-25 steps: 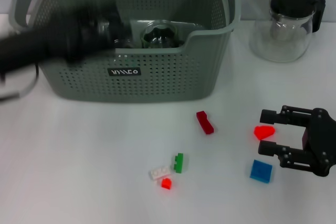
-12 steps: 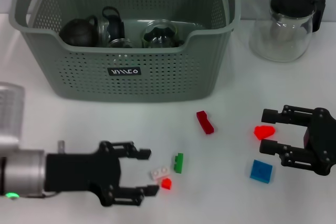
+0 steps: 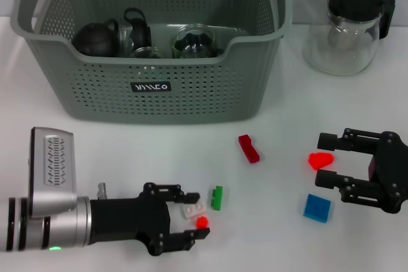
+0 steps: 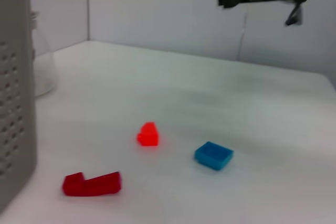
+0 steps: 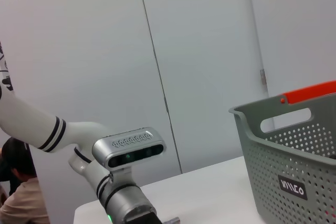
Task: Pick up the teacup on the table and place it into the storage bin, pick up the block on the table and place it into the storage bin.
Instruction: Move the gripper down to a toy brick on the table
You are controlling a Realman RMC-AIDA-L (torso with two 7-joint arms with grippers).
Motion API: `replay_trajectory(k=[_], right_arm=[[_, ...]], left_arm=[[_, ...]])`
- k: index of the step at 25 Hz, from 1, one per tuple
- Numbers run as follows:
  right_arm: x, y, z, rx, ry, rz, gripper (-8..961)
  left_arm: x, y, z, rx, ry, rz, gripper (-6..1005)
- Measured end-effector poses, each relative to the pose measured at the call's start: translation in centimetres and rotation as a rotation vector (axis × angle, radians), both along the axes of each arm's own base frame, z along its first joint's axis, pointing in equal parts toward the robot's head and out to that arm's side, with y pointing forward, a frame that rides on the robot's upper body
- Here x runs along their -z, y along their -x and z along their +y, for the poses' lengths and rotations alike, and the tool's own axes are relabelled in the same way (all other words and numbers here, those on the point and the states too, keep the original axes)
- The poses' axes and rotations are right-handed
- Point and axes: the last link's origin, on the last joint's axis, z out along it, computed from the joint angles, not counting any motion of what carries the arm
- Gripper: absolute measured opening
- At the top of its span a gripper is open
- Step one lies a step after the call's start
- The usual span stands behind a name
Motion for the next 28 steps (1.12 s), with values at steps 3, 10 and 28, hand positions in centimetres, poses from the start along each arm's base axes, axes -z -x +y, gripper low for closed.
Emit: replay_trajectory(k=[3,10,28], right_arm=[[0.0,0.0,0.0,0.001,0.0,0.0,675],[0.1,0.0,0.0,0.001,0.003,0.0,674],[0.0,0.0,0.0,-0.001,0.001,0.004,674]], left_arm=[[-0.2,0.1,0.2,0.006,-0.037,-0.007,639],[-0.6,0.9,0.4,-0.008,-0.092,0.013,546],[0.8,1.7,0.1,-0.017,-0.12,0.058,418]])
